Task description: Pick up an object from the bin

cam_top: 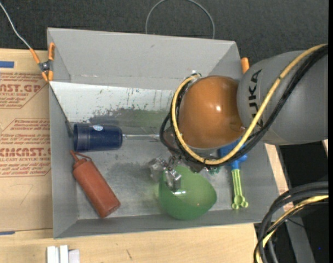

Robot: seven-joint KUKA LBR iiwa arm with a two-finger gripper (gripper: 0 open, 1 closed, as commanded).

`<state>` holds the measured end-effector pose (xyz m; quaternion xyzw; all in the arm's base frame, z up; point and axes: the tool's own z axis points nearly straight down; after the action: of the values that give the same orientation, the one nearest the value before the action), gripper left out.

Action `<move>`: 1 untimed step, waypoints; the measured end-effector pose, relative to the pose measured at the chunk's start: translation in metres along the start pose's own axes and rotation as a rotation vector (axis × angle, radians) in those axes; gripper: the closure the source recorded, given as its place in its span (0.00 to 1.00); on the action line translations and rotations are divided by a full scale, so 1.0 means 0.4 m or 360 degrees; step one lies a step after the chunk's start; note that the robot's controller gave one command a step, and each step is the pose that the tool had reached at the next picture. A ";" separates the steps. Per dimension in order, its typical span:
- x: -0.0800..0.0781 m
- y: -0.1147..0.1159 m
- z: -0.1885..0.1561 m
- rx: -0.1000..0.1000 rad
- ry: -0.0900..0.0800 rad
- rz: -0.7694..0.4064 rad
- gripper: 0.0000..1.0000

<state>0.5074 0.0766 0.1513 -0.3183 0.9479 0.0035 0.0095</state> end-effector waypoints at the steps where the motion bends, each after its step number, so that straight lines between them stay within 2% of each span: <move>1: 0.000 0.000 0.000 0.0000 0.0000 0.0000 1.00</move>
Offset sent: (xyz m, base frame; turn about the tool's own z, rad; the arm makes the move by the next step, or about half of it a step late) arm -0.0068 -0.0152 0.1384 0.0189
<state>0.5074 0.0766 0.1513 -0.3182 0.9480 0.0036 0.0094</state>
